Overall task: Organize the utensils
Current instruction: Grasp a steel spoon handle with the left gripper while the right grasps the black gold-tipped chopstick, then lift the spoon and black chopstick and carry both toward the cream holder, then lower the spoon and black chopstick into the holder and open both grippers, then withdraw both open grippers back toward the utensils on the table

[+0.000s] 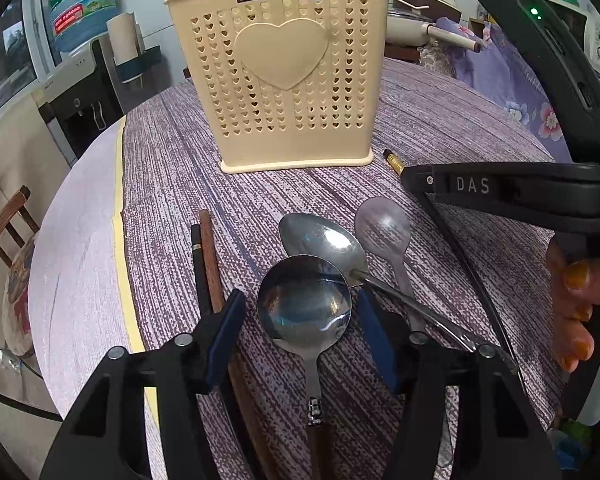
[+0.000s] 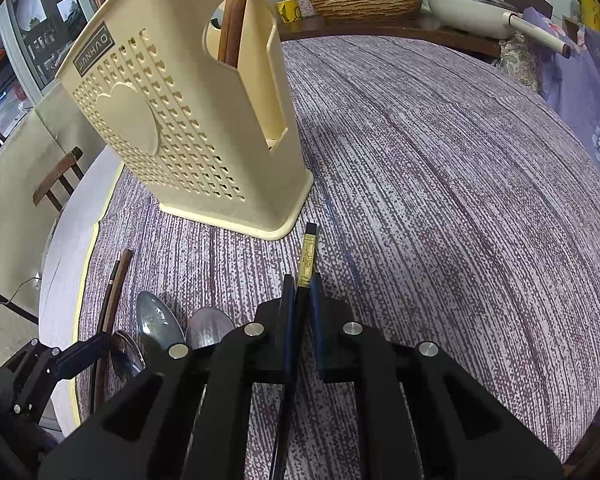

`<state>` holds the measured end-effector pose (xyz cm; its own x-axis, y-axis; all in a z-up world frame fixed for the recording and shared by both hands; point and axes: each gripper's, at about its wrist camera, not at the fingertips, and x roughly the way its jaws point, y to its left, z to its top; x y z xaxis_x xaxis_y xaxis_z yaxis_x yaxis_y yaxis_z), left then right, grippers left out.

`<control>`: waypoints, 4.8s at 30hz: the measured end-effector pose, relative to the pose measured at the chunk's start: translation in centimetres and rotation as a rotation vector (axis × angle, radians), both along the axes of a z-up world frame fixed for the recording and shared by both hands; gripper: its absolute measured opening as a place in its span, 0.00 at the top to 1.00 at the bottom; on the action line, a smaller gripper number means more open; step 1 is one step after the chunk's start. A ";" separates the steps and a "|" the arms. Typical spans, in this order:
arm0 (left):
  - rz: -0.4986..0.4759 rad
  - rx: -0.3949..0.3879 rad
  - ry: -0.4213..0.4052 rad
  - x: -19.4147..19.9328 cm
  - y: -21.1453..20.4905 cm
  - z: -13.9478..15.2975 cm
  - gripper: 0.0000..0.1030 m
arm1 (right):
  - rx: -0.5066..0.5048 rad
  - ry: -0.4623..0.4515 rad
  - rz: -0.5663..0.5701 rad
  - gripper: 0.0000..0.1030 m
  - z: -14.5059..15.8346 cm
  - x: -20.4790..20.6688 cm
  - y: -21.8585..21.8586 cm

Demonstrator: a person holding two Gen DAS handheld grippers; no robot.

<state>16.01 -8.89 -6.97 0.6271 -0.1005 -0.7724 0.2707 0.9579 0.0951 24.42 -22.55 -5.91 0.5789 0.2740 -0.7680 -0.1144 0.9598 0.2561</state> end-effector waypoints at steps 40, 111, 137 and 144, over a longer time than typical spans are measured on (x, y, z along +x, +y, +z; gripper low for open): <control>0.024 -0.234 -0.232 -2.4 3.1 9.8 0.55 | 0.154 -0.433 0.149 0.92 12.9 -9.2 -3.6; 0.186 -0.226 -0.385 10.2 2.7 13.6 0.55 | 0.079 -0.597 0.018 0.93 17.3 0.2 -2.1; 0.262 -0.241 -0.322 0.4 10.0 10.6 0.17 | 0.062 -0.526 0.137 0.54 13.9 -5.9 -1.3; 0.330 -0.198 -0.165 -0.3 13.1 6.1 0.40 | -0.066 -0.418 0.244 0.53 8.8 -7.2 2.5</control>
<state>15.72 4.22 -0.87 0.7641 -0.0102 -0.6451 -0.0569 0.9949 -0.0832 17.19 -20.08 2.90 0.7665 0.3983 -0.5038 -0.4179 0.9050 0.0797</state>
